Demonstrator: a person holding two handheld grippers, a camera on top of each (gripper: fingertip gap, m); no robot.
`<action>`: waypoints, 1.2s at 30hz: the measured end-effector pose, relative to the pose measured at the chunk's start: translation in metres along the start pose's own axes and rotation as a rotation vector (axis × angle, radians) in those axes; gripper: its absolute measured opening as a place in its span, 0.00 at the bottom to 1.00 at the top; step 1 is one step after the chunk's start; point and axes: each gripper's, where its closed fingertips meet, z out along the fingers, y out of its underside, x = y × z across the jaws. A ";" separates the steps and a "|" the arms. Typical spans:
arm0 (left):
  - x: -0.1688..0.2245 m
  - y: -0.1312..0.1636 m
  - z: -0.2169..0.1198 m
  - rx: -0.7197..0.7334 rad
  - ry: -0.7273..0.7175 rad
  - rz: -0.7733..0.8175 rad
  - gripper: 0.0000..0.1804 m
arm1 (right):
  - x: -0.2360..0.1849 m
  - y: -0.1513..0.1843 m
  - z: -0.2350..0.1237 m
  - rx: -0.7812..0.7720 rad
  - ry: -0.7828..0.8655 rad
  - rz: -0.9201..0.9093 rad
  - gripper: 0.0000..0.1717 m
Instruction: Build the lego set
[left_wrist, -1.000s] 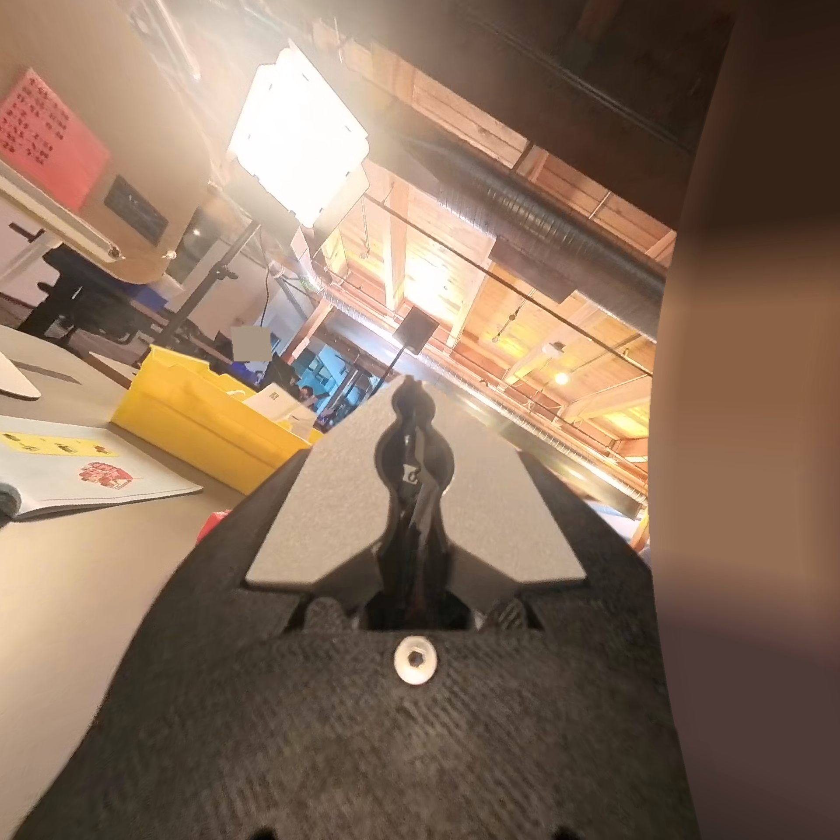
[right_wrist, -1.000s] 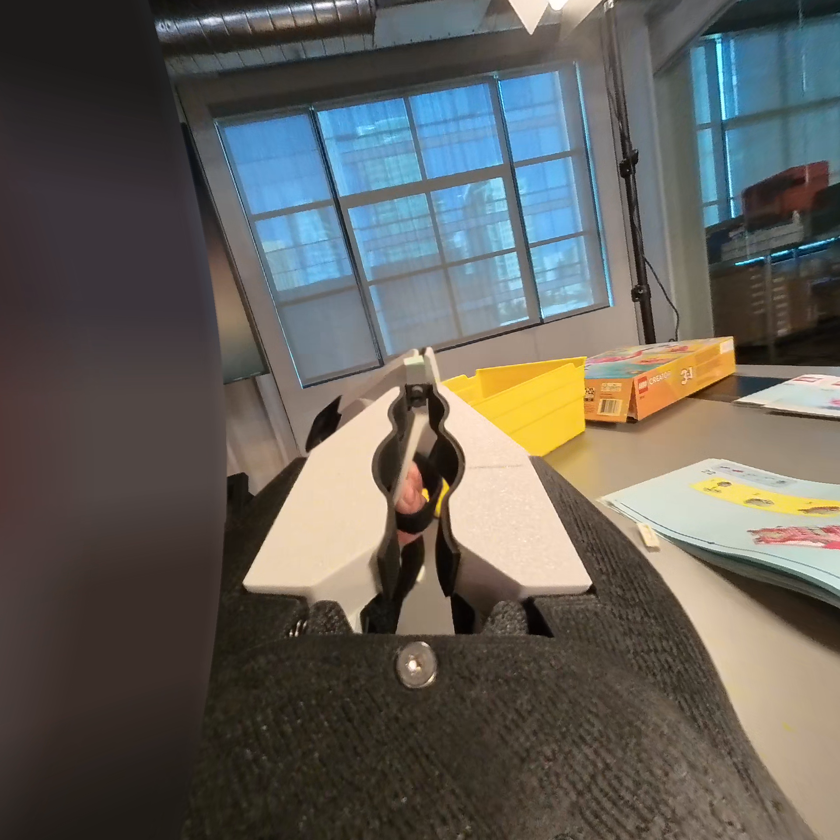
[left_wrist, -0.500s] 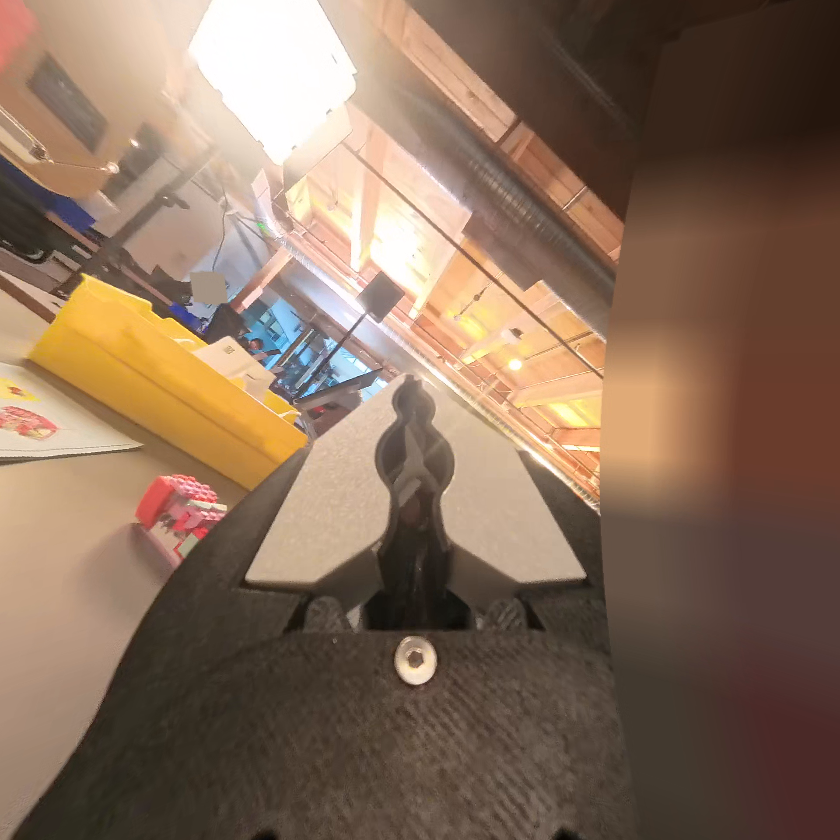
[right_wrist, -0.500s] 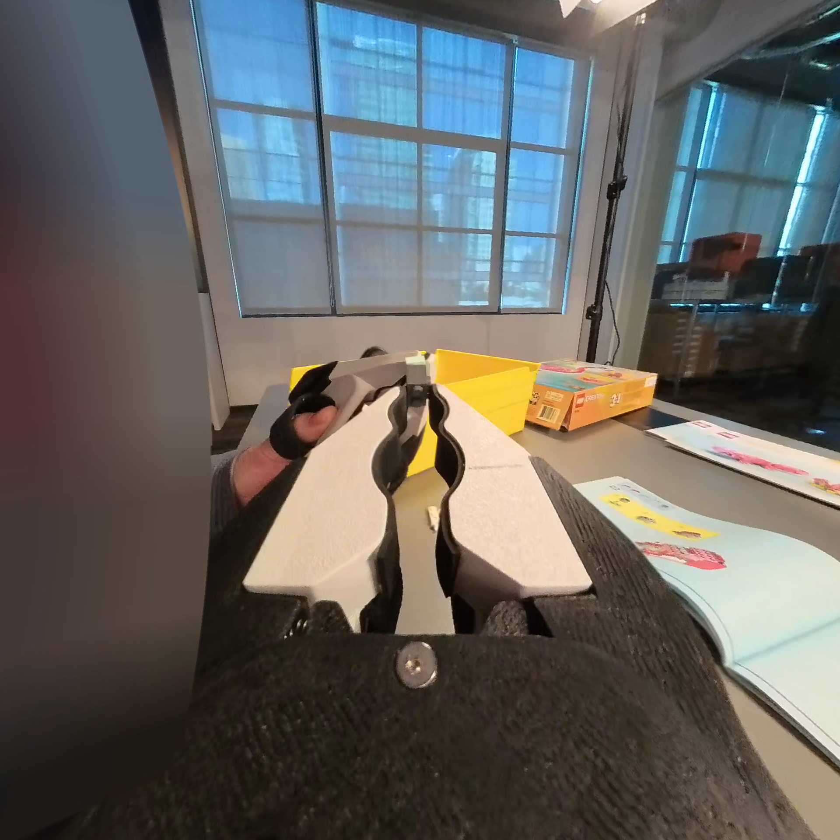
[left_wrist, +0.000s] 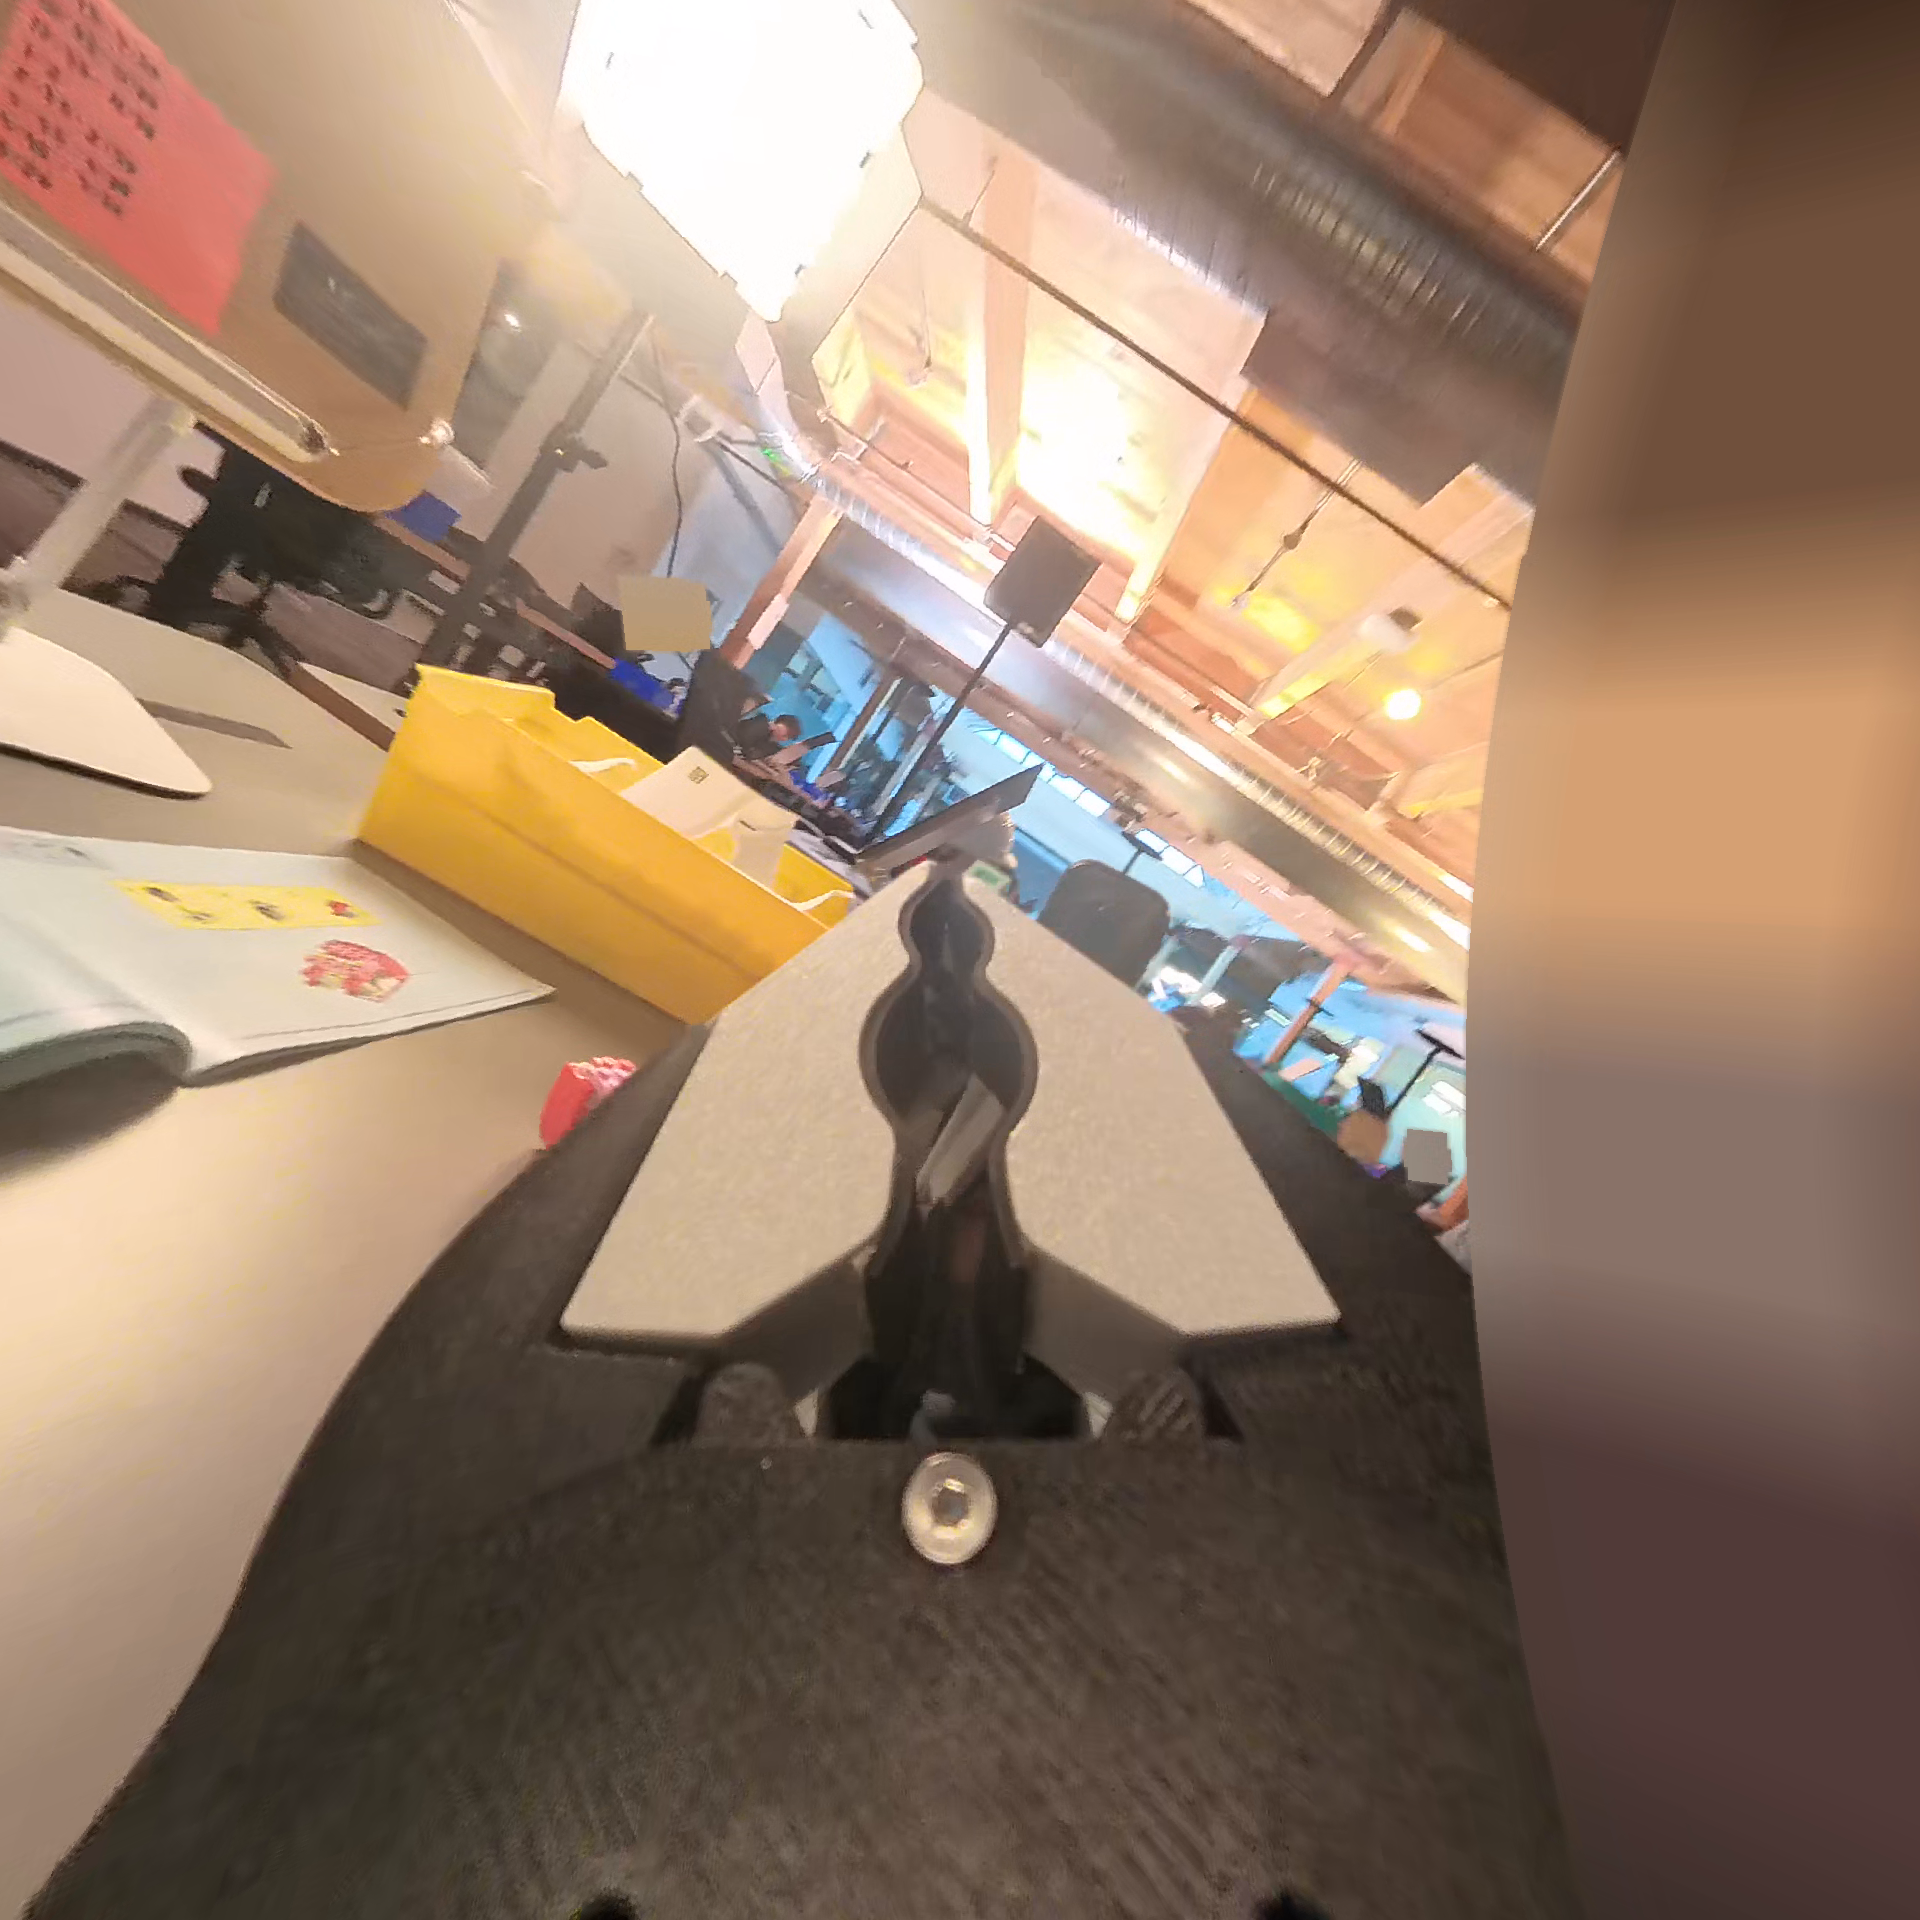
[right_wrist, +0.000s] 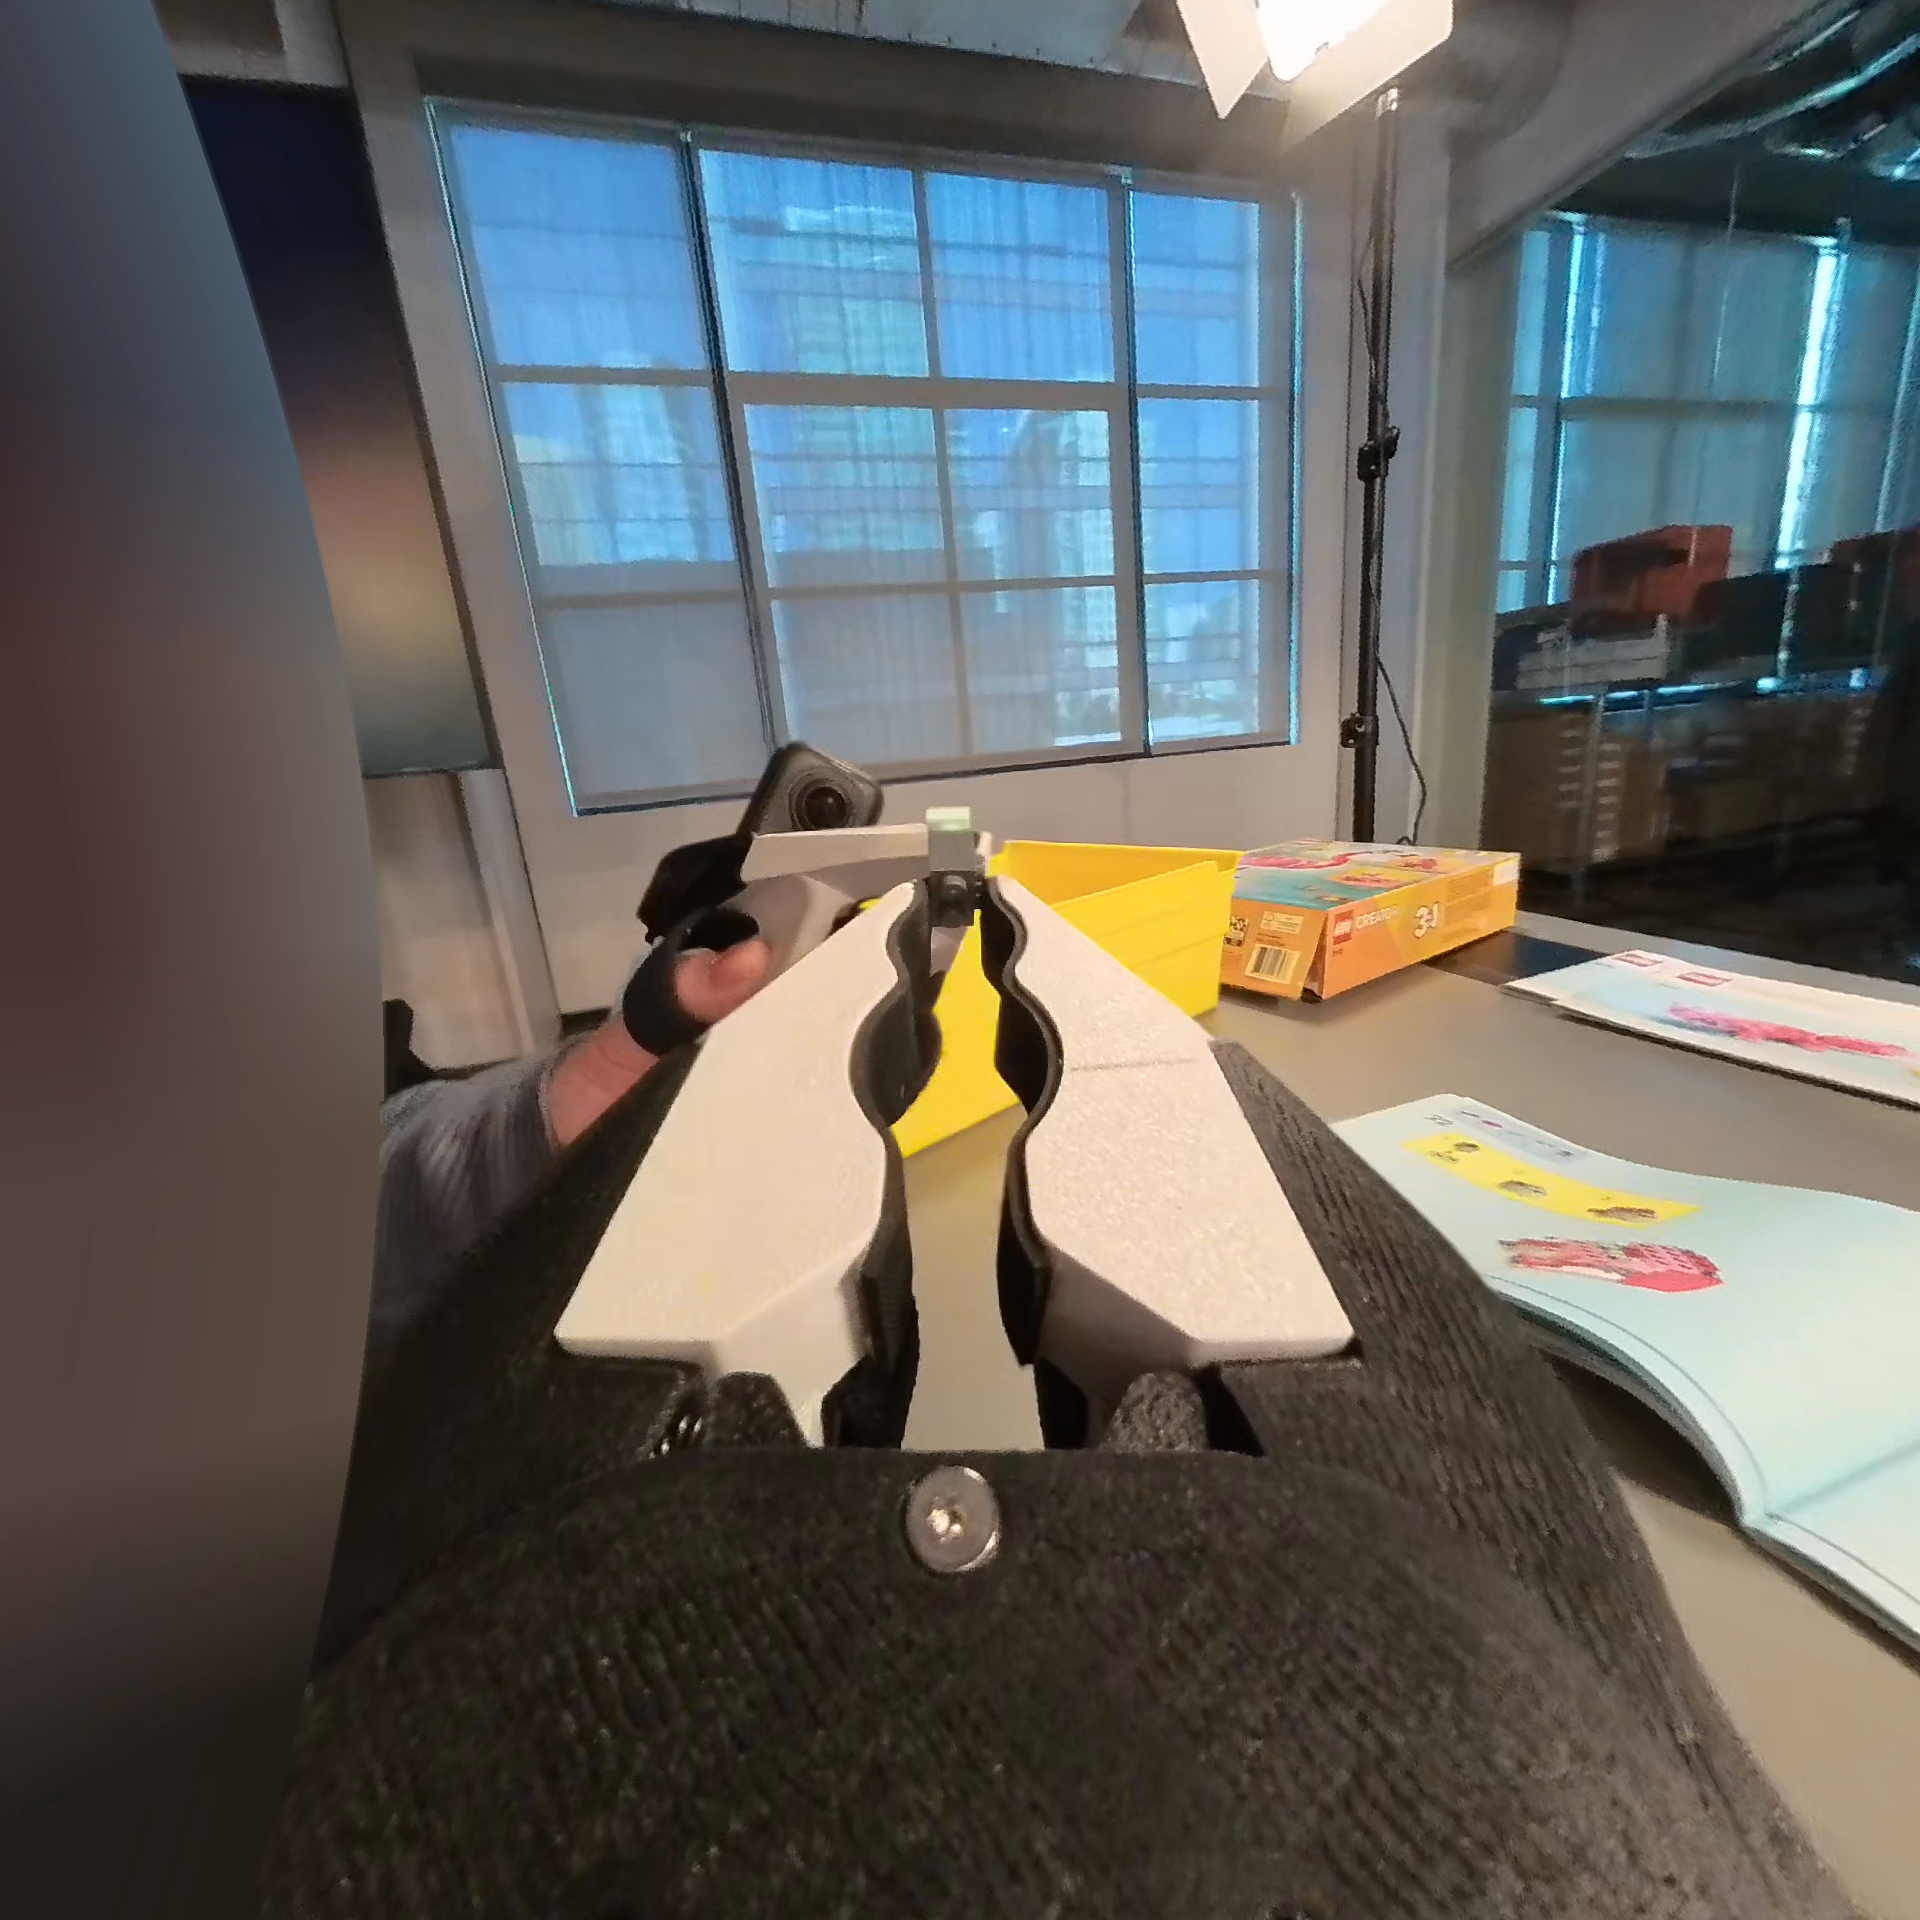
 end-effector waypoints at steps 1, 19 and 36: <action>0.000 0.000 0.000 -0.005 -0.005 0.015 0.00 | 0.000 -0.001 0.000 0.009 -0.005 0.017 0.04; 0.017 -0.003 0.014 -0.142 -0.003 0.166 0.00 | -0.004 -0.012 -0.003 0.090 -0.073 0.140 0.04; -0.011 -0.001 -0.007 -0.152 -0.150 0.147 0.00 | 0.019 0.013 -0.008 -0.153 0.063 -0.010 0.04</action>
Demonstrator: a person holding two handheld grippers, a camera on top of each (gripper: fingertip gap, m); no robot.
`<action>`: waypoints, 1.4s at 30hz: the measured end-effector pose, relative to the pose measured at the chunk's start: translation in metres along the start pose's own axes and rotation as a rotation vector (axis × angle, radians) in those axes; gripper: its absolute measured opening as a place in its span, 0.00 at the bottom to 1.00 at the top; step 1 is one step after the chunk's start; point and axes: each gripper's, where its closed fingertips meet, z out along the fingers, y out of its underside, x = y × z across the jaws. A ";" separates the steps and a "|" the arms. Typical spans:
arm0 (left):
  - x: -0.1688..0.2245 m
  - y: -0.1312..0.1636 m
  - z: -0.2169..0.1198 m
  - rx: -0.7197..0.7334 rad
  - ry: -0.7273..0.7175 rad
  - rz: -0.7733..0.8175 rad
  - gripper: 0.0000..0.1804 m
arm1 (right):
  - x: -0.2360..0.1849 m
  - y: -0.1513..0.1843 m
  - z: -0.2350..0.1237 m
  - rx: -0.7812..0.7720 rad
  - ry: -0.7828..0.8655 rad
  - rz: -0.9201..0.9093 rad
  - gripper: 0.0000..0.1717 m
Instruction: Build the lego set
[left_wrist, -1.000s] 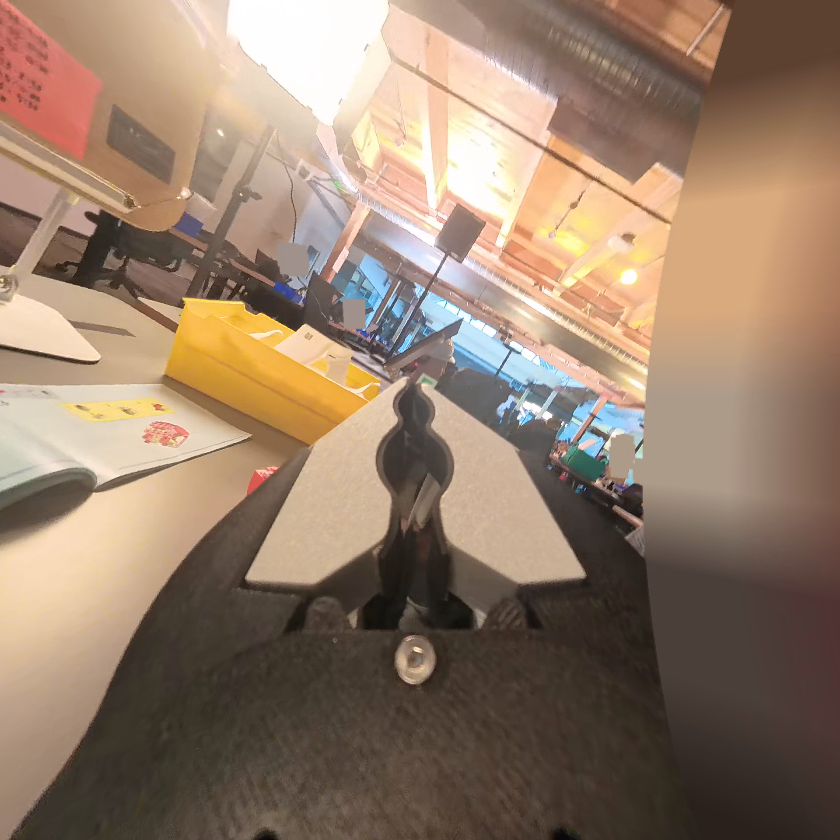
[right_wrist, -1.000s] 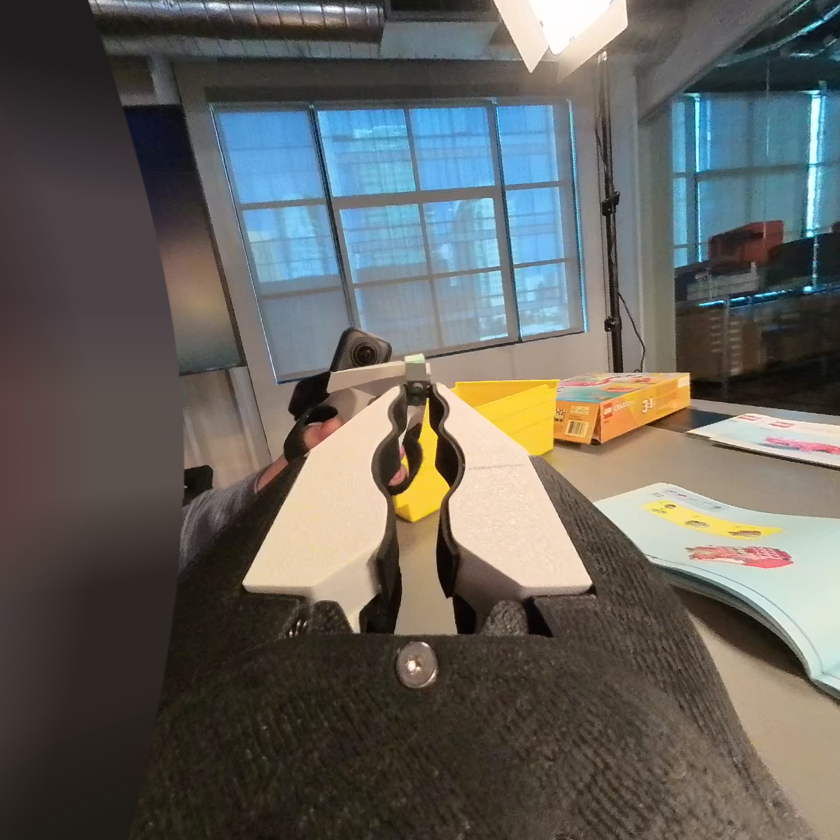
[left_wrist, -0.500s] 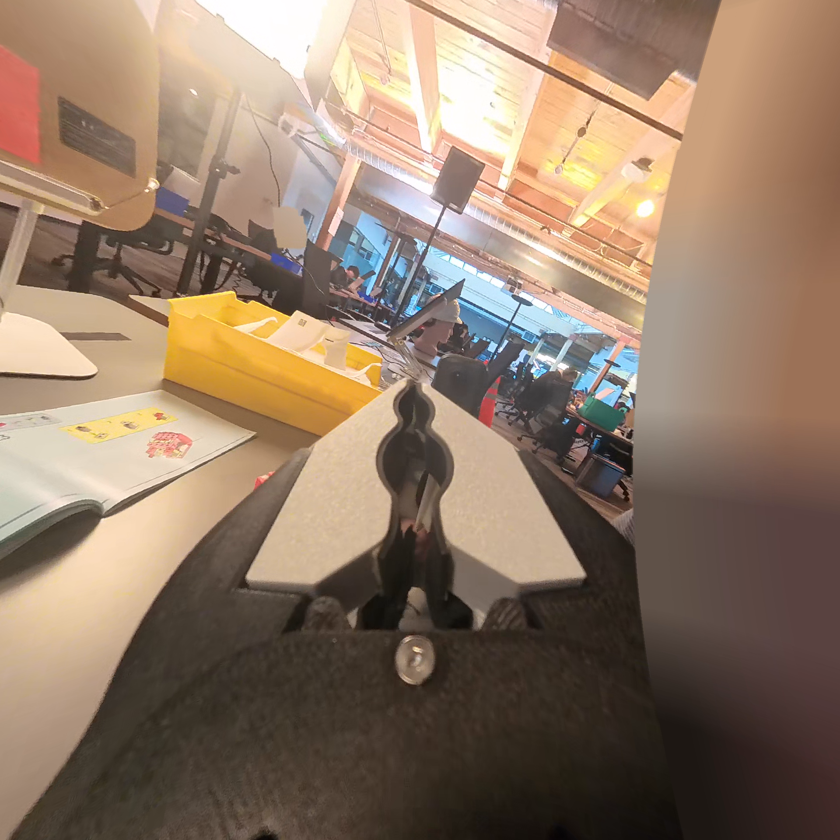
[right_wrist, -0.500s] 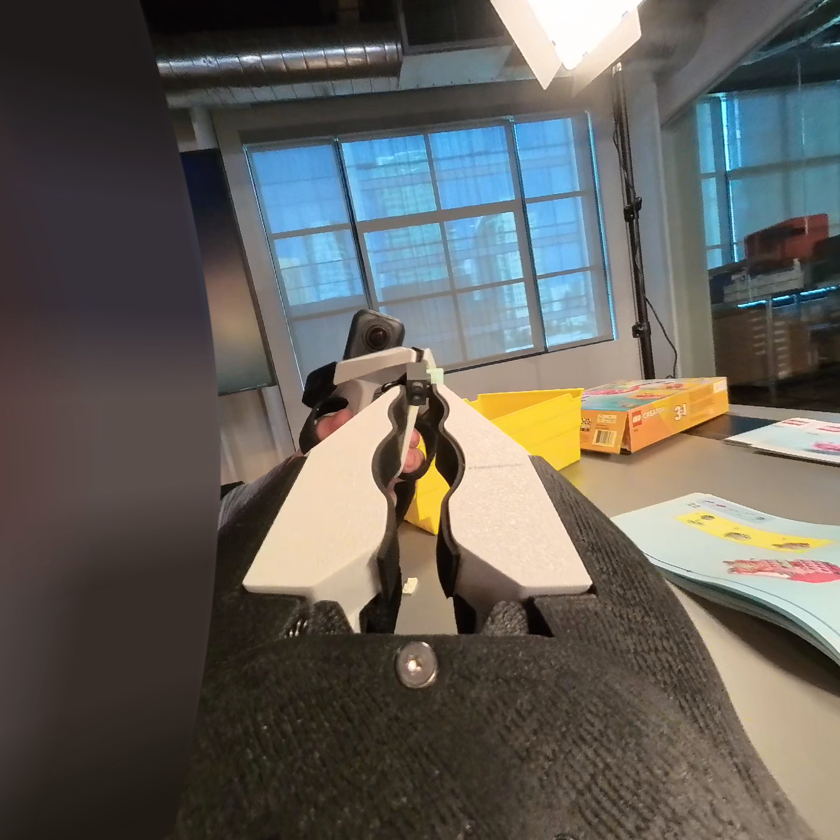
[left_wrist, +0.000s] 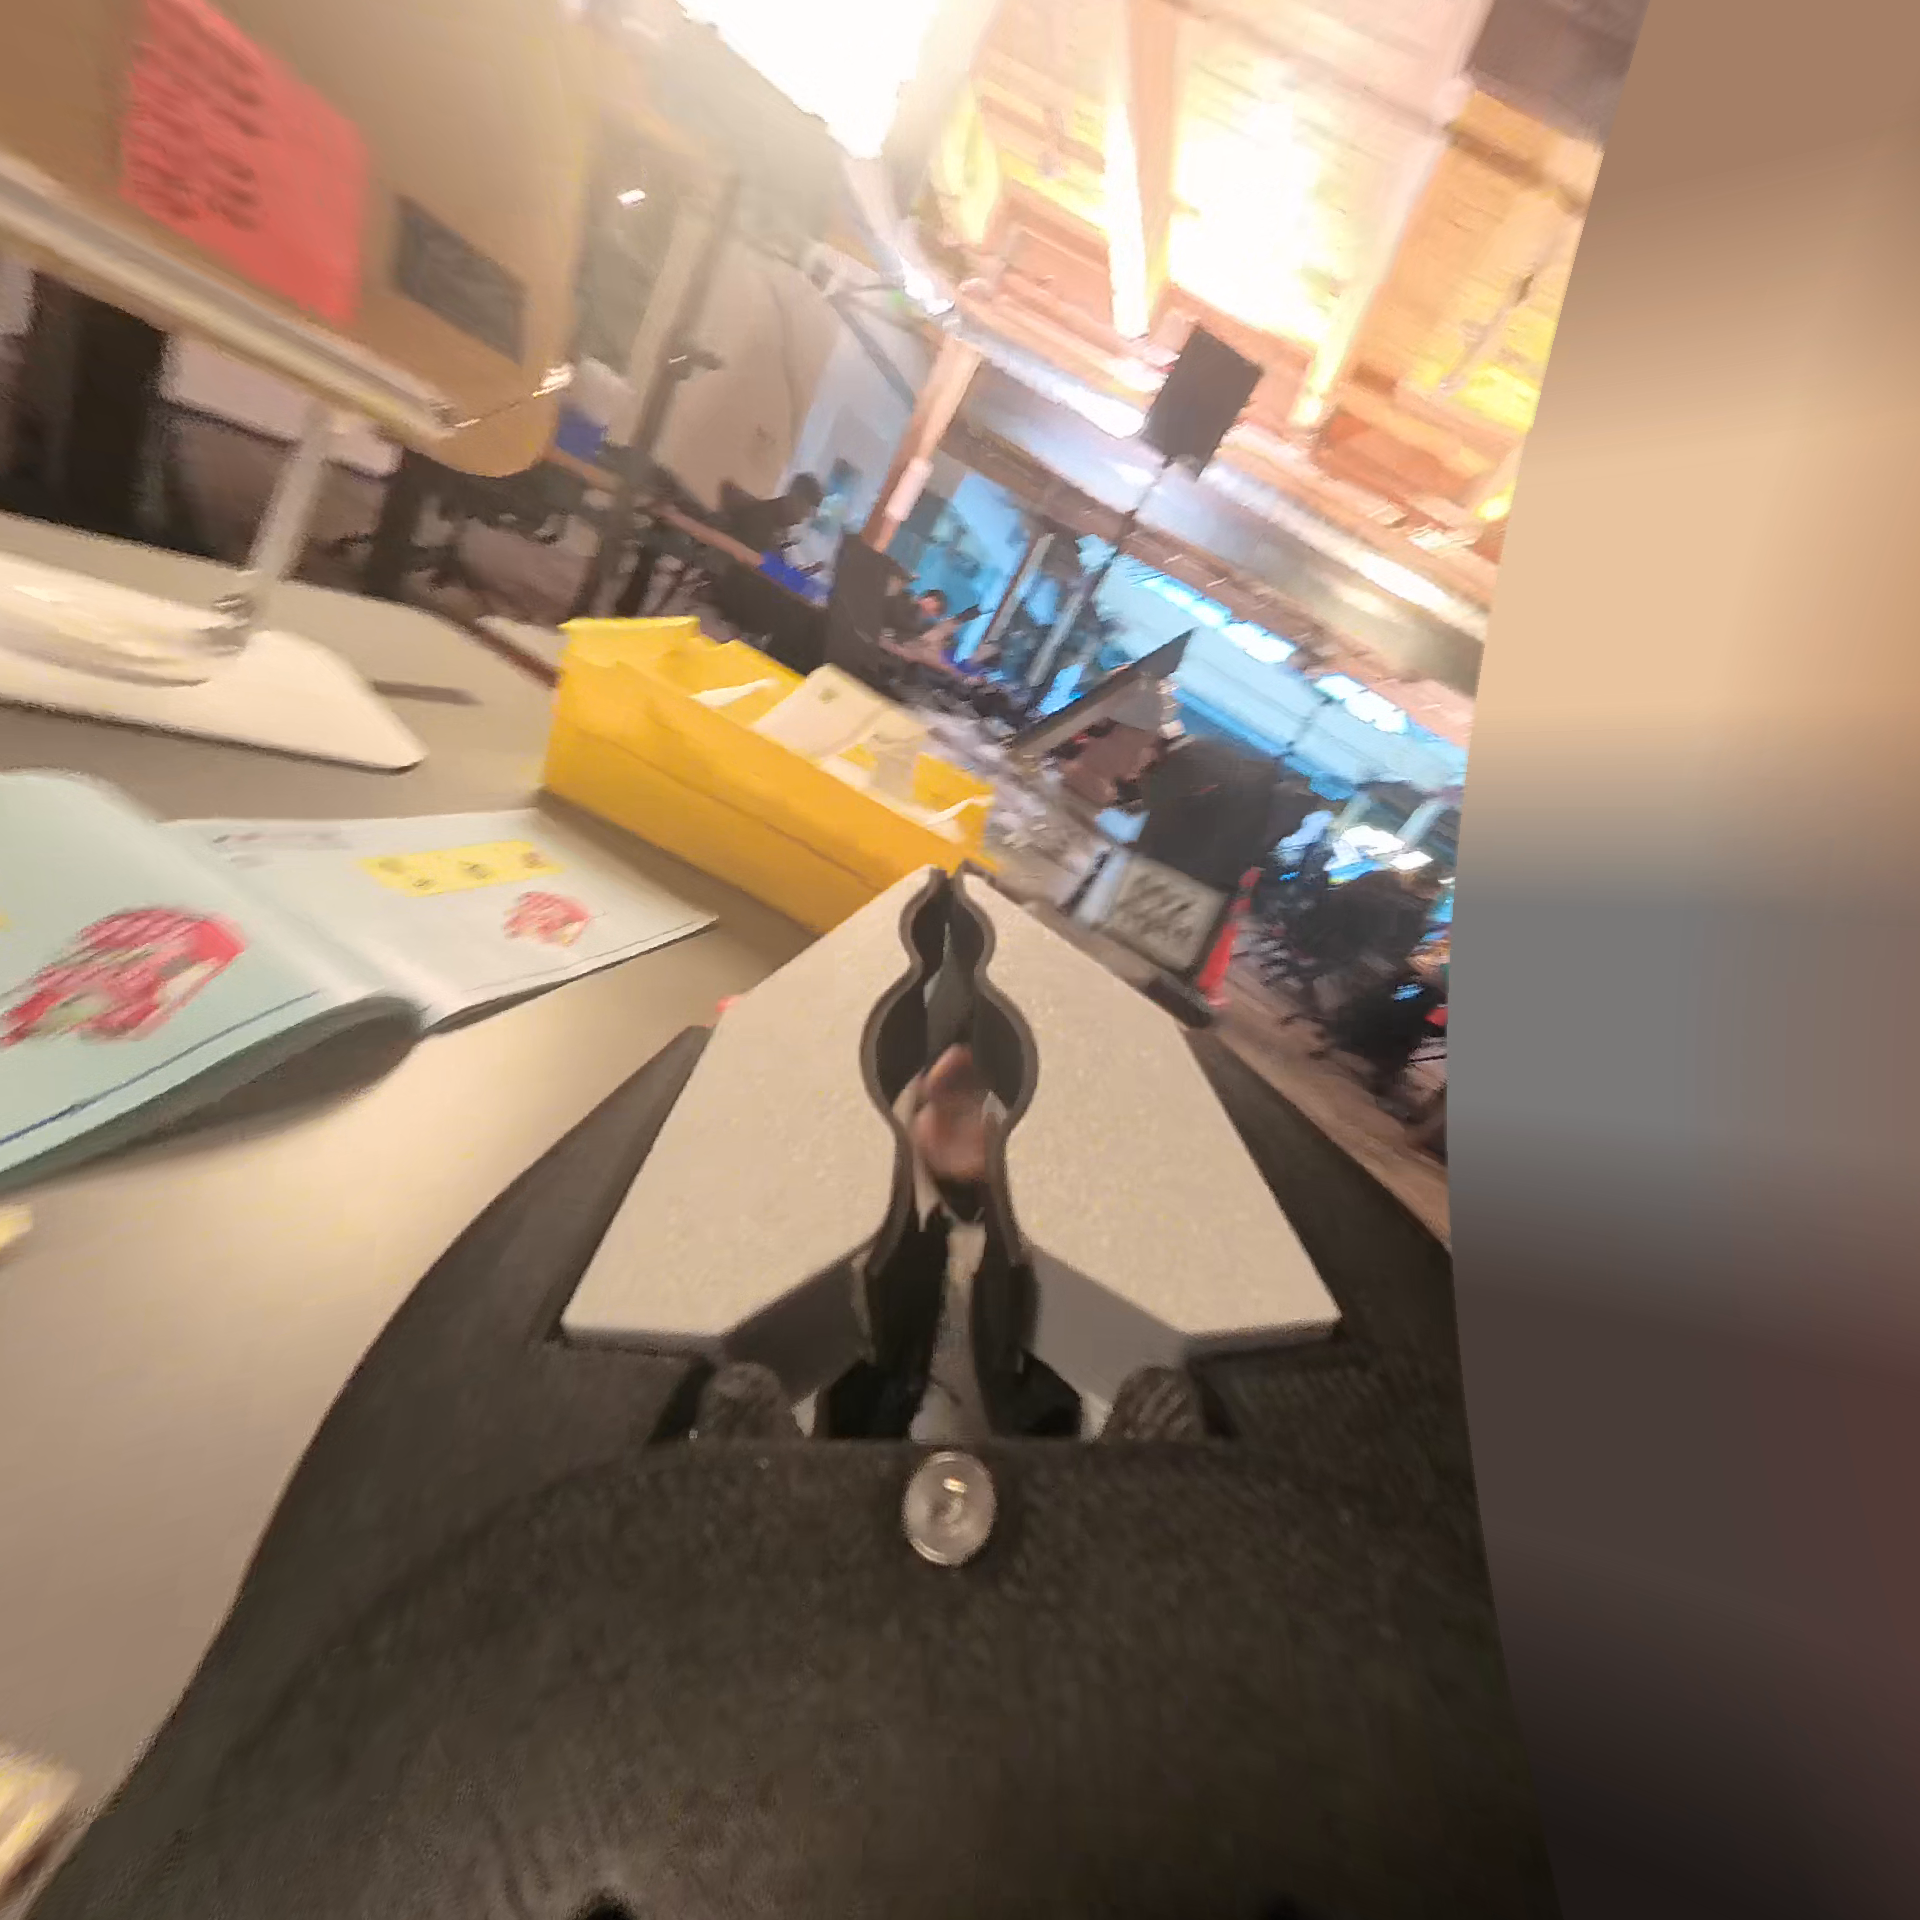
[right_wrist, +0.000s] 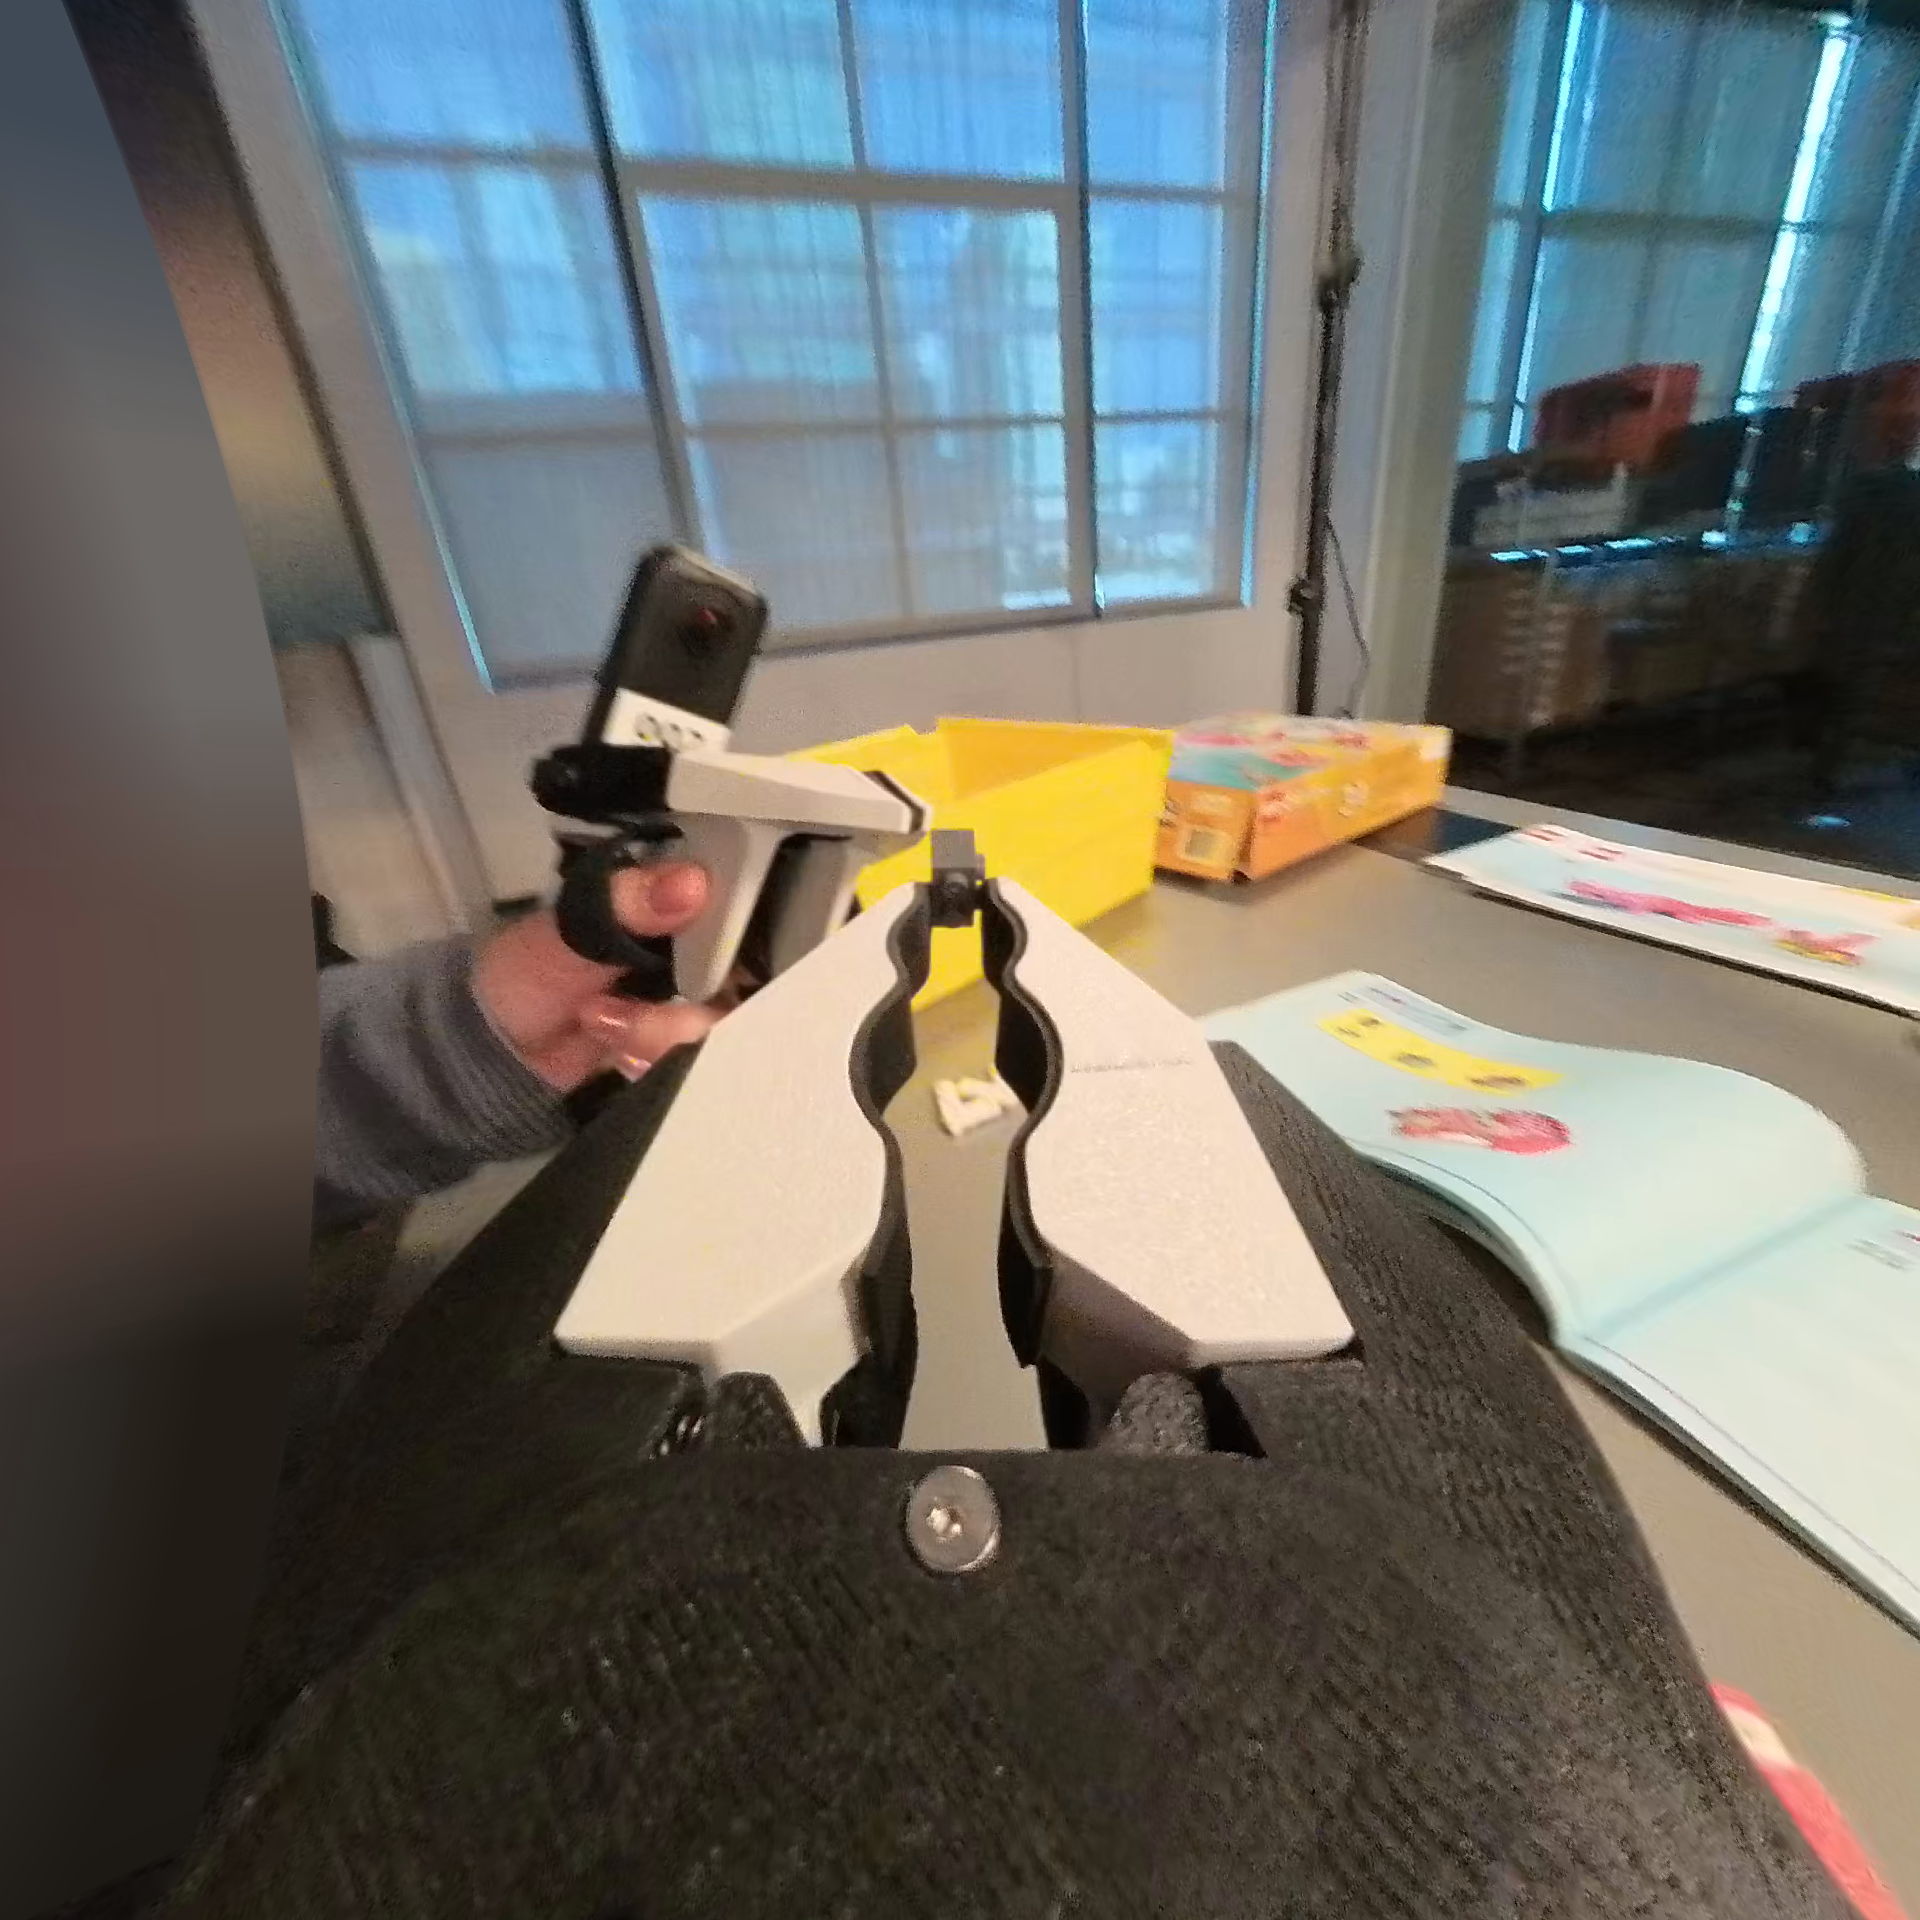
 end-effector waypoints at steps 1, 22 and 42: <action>-0.007 0.006 -0.001 -0.017 -0.035 0.013 0.00 | 0.003 0.005 0.000 -0.036 0.026 -0.030 0.05; -0.019 0.100 -0.131 -0.902 -0.244 0.341 0.16 | -0.020 0.127 -0.051 -1.475 -0.324 -0.402 0.04; -0.024 0.113 -0.121 -0.791 -0.195 0.176 0.02 | -0.019 0.120 -0.037 -1.275 -0.311 -0.475 0.23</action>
